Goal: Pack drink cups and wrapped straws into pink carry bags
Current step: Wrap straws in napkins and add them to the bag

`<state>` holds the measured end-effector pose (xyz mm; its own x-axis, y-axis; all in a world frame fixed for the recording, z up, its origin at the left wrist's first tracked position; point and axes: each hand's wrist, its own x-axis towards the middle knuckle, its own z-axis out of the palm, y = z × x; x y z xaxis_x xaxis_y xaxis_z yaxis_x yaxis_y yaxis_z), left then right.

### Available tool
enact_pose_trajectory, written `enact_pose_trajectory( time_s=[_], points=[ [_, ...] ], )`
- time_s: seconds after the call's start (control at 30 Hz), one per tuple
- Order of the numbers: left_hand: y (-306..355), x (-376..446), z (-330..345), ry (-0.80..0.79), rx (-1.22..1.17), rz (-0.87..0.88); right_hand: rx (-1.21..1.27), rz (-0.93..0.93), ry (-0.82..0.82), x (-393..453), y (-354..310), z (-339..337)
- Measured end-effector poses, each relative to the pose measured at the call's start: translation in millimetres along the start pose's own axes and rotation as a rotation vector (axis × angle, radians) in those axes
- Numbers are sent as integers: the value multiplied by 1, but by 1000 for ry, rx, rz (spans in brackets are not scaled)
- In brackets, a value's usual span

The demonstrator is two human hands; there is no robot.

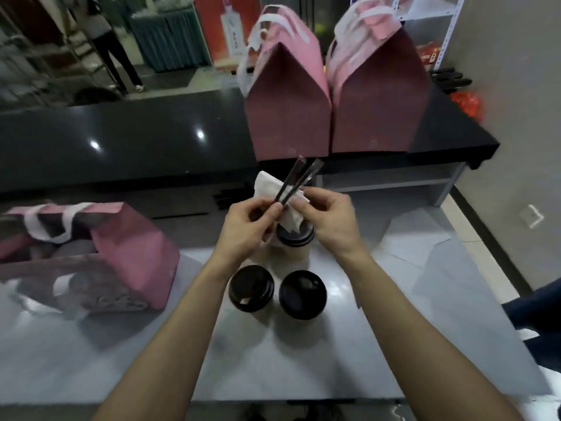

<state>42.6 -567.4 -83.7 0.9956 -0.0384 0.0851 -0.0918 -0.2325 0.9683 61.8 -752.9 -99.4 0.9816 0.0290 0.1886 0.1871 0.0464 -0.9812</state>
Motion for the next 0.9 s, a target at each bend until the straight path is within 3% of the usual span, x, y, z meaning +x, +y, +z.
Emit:
enact_pose_trajectory(
  time_s=[0.23,0.47,0.67,0.8,0.9],
  points=[
    [-5,-9,-114,73,-99,-47,124,-30,-69,2,-22,115],
    [25,-22,-245,7,-155,92,140,-180,-51,14,-66,242],
    [13,-44,-390,89,317,271,92,-322,-79,17,-89,329],
    [-29,-50,-456,52,847,231,34,-247,-109,11,-80,368],
    [-53,-55,-477,-78,1193,126,-132,-172,-189,4,-68,383]
  ],
)
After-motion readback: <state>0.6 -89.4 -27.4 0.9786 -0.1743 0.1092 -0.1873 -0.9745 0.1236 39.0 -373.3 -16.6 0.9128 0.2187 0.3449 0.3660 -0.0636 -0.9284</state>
